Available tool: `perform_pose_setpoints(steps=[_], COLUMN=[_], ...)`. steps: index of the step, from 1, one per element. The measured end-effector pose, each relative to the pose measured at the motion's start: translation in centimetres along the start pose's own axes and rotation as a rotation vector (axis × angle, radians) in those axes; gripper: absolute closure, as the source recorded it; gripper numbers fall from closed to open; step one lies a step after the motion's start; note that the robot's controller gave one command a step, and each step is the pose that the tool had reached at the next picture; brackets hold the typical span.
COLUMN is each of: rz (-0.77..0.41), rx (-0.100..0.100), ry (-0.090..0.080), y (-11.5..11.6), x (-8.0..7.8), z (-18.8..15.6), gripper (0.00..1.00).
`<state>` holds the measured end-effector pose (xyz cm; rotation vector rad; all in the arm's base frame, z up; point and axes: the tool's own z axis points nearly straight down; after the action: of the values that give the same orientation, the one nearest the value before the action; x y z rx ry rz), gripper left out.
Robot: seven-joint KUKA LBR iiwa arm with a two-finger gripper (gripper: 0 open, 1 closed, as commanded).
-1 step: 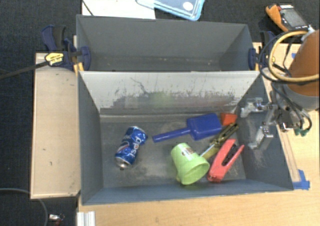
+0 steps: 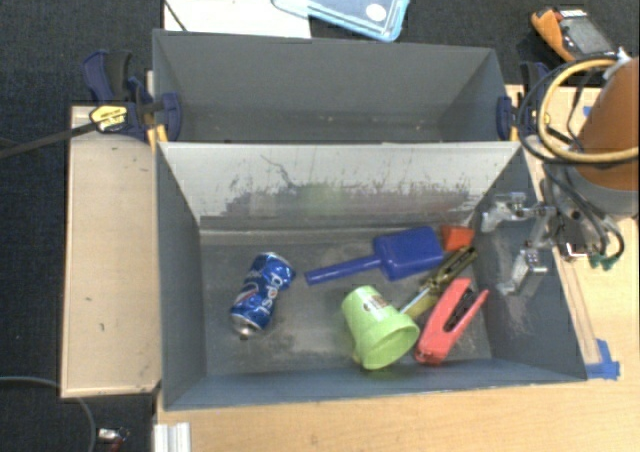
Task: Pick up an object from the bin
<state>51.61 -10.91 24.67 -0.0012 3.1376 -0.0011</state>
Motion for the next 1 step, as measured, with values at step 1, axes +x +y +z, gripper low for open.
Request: perform_pose_setpoints(steps=[1], rz=[-0.189], rx=[0.000], ry=[-0.002], y=[0.10], x=[0.33], z=[6.08], gripper=[0.00])
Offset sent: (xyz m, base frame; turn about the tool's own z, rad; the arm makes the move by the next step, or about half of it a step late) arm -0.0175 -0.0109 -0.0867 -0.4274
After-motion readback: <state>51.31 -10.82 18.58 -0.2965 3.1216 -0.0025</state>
